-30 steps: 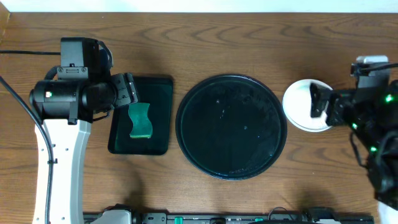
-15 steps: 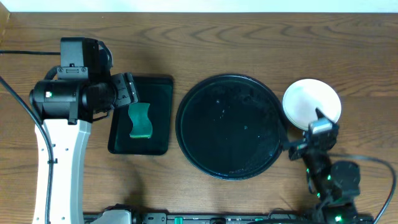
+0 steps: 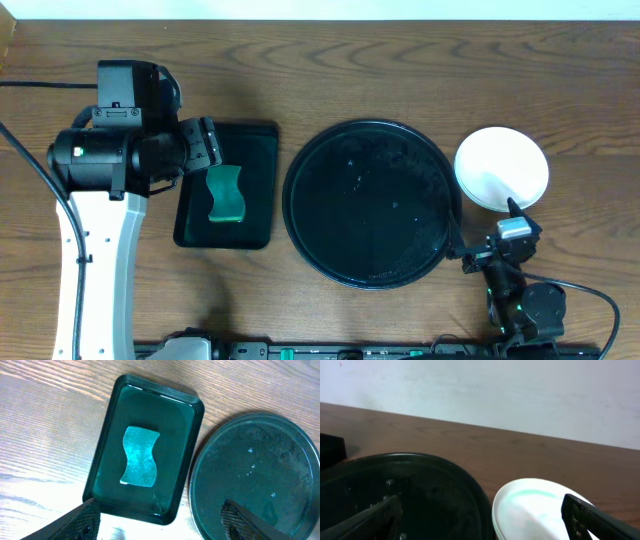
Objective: Clean dirty plates on tray and stack at the side
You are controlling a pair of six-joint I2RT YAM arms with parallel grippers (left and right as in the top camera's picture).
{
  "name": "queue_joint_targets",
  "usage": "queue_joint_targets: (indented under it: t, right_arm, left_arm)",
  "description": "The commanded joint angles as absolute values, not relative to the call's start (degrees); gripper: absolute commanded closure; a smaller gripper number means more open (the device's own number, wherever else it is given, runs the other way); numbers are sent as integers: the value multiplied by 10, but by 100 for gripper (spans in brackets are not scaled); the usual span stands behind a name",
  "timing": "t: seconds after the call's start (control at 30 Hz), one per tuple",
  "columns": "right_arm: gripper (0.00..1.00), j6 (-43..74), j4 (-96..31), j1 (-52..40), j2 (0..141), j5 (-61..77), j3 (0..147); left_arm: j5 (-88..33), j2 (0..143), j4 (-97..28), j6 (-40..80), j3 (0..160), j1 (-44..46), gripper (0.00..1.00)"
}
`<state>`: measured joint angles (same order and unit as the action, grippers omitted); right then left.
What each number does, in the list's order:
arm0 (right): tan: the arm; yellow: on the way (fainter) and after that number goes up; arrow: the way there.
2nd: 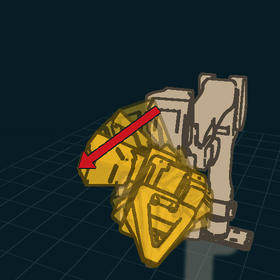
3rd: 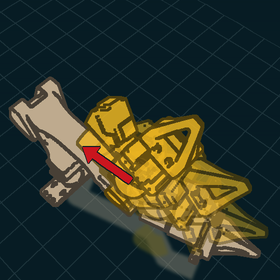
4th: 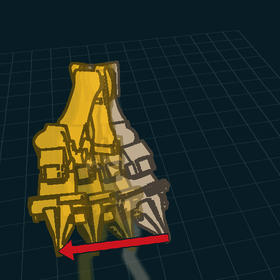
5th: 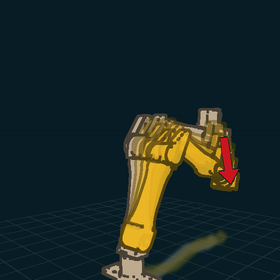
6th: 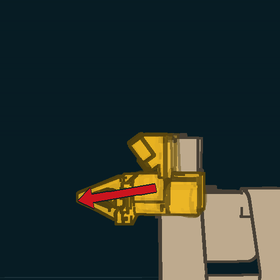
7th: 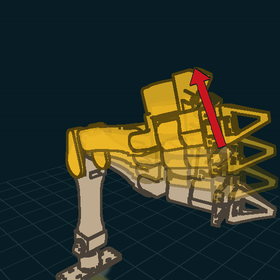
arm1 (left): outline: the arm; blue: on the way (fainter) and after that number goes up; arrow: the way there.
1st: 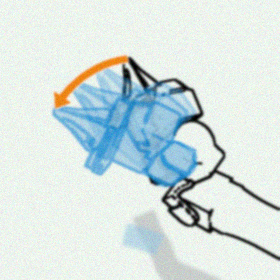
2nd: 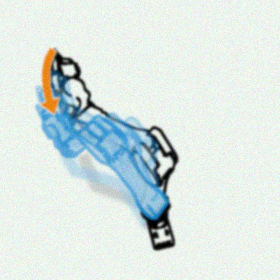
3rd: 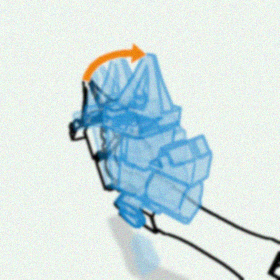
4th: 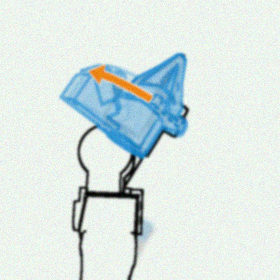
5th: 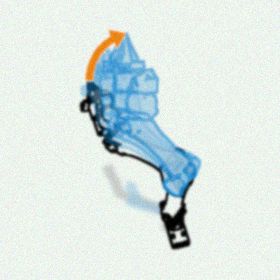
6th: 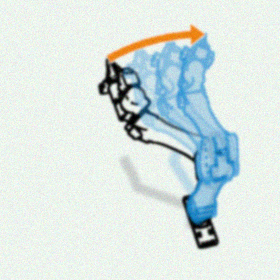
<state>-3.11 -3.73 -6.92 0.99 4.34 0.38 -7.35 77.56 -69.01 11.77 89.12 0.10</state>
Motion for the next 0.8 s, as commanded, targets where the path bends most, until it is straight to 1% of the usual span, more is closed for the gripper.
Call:
queue_joint_targets:
  t: [0.0,0.77]
  right_arm:
    - [1,-29,-41,-65,3,33,3]
    - [1,-29,-41,-65,3,33,3]
  left_arm:
    - [-75,772,-692,119,894,1,23]
    - [-66,772,-692,118,894,1,23]
